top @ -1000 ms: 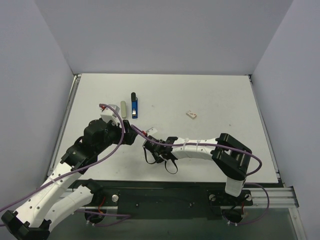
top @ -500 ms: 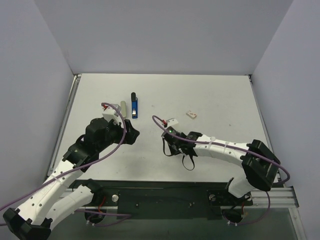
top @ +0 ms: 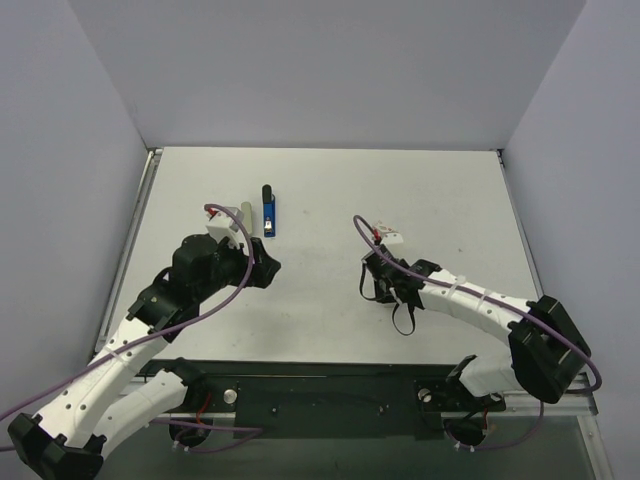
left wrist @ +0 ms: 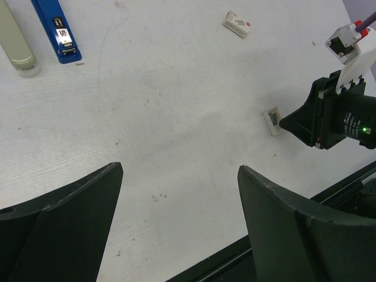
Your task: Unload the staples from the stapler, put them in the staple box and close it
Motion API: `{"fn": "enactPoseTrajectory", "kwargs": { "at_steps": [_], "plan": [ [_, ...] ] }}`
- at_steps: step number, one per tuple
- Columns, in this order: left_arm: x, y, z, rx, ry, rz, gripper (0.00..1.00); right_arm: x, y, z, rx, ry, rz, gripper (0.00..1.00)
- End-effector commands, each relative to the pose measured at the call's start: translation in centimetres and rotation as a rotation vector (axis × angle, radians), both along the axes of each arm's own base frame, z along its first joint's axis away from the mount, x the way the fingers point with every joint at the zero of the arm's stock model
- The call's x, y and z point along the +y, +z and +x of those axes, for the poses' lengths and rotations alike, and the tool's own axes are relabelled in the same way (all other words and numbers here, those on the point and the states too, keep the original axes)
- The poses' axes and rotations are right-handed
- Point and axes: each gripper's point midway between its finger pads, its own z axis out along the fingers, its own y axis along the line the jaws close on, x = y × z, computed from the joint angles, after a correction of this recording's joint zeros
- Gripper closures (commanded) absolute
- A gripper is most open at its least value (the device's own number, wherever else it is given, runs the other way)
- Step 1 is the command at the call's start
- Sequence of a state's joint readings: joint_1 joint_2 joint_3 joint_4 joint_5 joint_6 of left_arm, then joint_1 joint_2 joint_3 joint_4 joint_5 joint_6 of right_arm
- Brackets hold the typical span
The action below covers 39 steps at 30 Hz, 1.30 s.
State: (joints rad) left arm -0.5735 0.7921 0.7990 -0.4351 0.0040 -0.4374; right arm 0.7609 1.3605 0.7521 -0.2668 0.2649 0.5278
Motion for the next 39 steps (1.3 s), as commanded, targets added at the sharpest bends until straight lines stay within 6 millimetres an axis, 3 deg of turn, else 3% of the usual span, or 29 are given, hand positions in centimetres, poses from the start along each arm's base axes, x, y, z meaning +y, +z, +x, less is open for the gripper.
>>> {"fn": "enactPoseTrajectory", "kwargs": {
  "at_steps": [1, 18, 39],
  "plan": [
    [-0.6, 1.6, 0.6, -0.047, -0.013, -0.046, 0.09, -2.4, 0.2, -0.4, -0.008, -0.083, -0.025, 0.96],
    [-0.7, 1.5, 0.7, -0.043, -0.015, -0.053, 0.09, -3.6, -1.2, -0.3, 0.017, -0.148, -0.022, 0.95],
    [-0.6, 1.7, 0.6, -0.047, -0.015, -0.055, 0.09, -2.6, -1.9, 0.8, 0.030, -0.153, 0.001, 0.93]
  ]
}}
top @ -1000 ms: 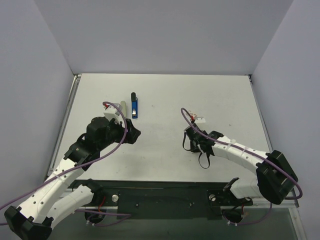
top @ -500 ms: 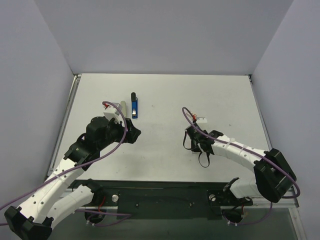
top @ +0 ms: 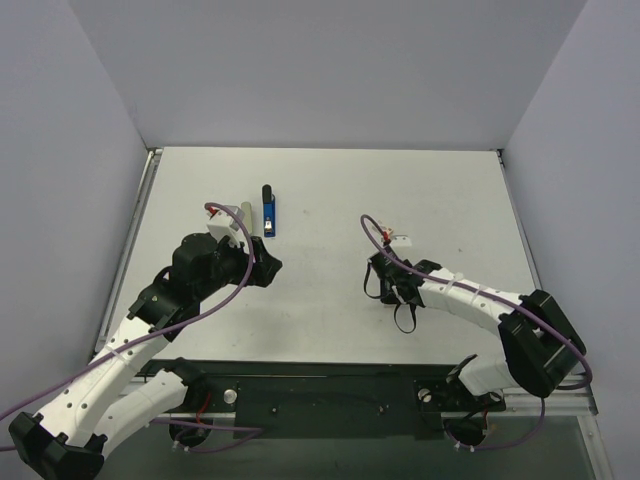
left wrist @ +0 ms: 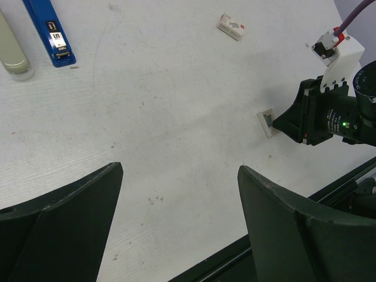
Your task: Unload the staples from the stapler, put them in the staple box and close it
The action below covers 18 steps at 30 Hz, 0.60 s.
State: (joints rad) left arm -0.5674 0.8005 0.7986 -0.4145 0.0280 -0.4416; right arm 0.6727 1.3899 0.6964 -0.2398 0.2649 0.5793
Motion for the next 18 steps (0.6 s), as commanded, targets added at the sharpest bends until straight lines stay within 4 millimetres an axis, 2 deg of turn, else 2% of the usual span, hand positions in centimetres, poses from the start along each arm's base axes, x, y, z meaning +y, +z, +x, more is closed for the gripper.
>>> {"fn": "enactPoseTrajectory", "kwargs": {
  "at_steps": [1, 4, 10, 18],
  "plan": [
    [-0.2, 1.4, 0.4, -0.043, 0.000, -0.039, 0.09, 0.1, 0.3, 0.6, -0.012, -0.023, 0.010, 0.92],
    [-0.2, 1.5, 0.4, -0.045, 0.000, -0.038, 0.09, 0.3, 0.2, 0.7, -0.013, -0.022, 0.014, 0.90],
    [-0.3, 1.5, 0.4, -0.045, 0.000, -0.042, 0.09, 0.4, 0.4, 0.6, -0.014, -0.021, 0.023, 0.68],
    [-0.4, 1.4, 0.4, -0.043, -0.004, -0.047, 0.09, -0.1, 1.5, 0.7, -0.054, -0.035, 0.028, 0.64]
  ]
}}
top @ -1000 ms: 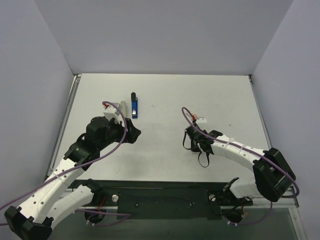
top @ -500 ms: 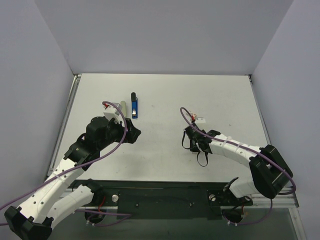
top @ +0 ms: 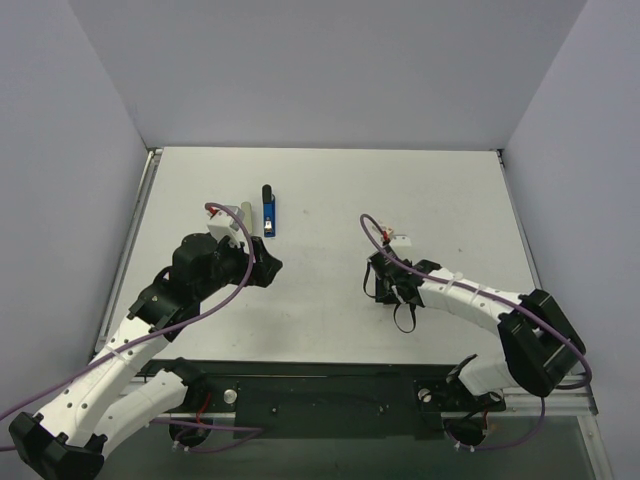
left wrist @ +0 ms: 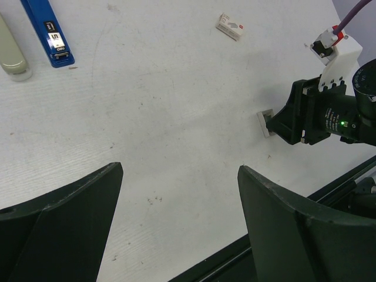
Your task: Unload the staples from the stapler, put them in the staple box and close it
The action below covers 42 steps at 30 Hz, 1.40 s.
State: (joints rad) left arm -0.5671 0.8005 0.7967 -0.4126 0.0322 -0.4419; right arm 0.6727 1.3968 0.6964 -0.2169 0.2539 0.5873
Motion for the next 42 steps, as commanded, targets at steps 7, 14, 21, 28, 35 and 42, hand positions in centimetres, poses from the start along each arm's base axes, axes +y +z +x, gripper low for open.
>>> {"fn": "enactPoseTrajectory", "kwargs": {
  "at_steps": [7, 14, 21, 28, 35, 42],
  "plan": [
    [-0.5, 1.6, 0.4, -0.046, -0.011, -0.053, 0.09, -1.2, 3.3, 2.1, -0.094, -0.075, 0.016, 0.61],
    [-0.9, 1.6, 0.1, -0.045, -0.034, -0.069, 0.09, -2.3, 5.4, 6.8, -0.165, -0.206, 0.085, 0.57],
    [-1.5, 0.6, -0.1, 0.002, -0.065, -0.060, 0.09, -2.5, 7.0, 13.0, -0.231, -0.324, 0.147, 0.51],
    [-1.6, 0.3, -0.3, 0.012, -0.073, -0.073, 0.09, -4.4, 7.4, 19.1, -0.286, -0.458, 0.121, 0.50],
    [-1.7, 0.2, -0.3, 0.019, -0.081, -0.084, 0.09, -6.4, 5.5, 23.3, -0.285, -0.563, 0.062, 0.48],
    [-1.6, 0.3, -0.3, 0.019, -0.081, -0.087, 0.09, -6.0, 2.5, 24.6, -0.193, -0.567, 0.037, 0.48]
  ]
}}
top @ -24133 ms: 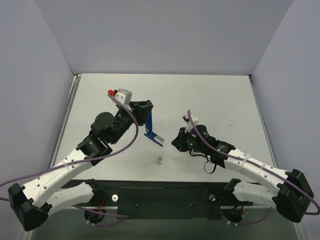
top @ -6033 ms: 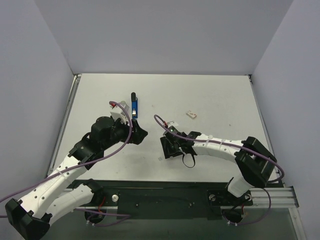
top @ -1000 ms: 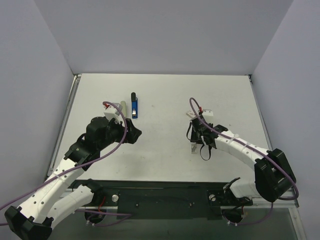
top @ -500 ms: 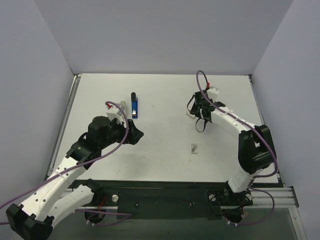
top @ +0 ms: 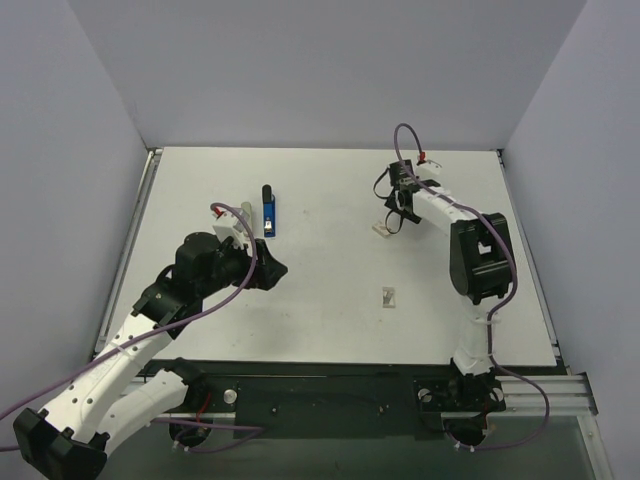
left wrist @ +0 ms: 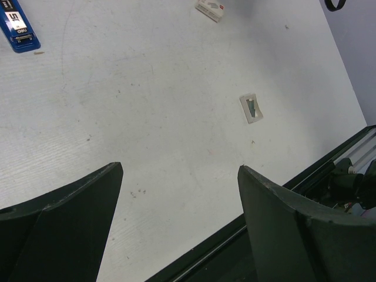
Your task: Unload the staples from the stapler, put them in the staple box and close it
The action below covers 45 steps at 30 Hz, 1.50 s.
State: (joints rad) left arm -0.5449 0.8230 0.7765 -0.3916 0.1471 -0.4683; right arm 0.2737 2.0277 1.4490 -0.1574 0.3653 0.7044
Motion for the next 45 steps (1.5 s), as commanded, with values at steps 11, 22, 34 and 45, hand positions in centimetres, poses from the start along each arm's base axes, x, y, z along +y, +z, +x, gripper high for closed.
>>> {"fn": "enactPoseTrajectory", "kwargs": {
  "at_steps": [11, 22, 34, 45],
  "plan": [
    [-0.4, 1.2, 0.4, -0.037, -0.006, -0.050, 0.09, 4.0, -2.8, -2.4, 0.115, 0.074, -0.030, 0.48],
    [-0.4, 1.3, 0.3, -0.042, -0.009, -0.052, 0.09, 4.4, -4.2, -4.6, 0.156, 0.072, -0.037, 0.49],
    [-0.4, 1.3, 0.3, -0.042, -0.008, -0.056, 0.09, 6.7, -4.1, -6.1, 0.172, 0.154, 0.013, 0.51],
    [-0.3, 1.6, 0.2, -0.049, -0.003, -0.060, 0.09, 11.6, -4.9, -10.0, 0.244, 0.339, 0.097, 0.52]
  ]
}}
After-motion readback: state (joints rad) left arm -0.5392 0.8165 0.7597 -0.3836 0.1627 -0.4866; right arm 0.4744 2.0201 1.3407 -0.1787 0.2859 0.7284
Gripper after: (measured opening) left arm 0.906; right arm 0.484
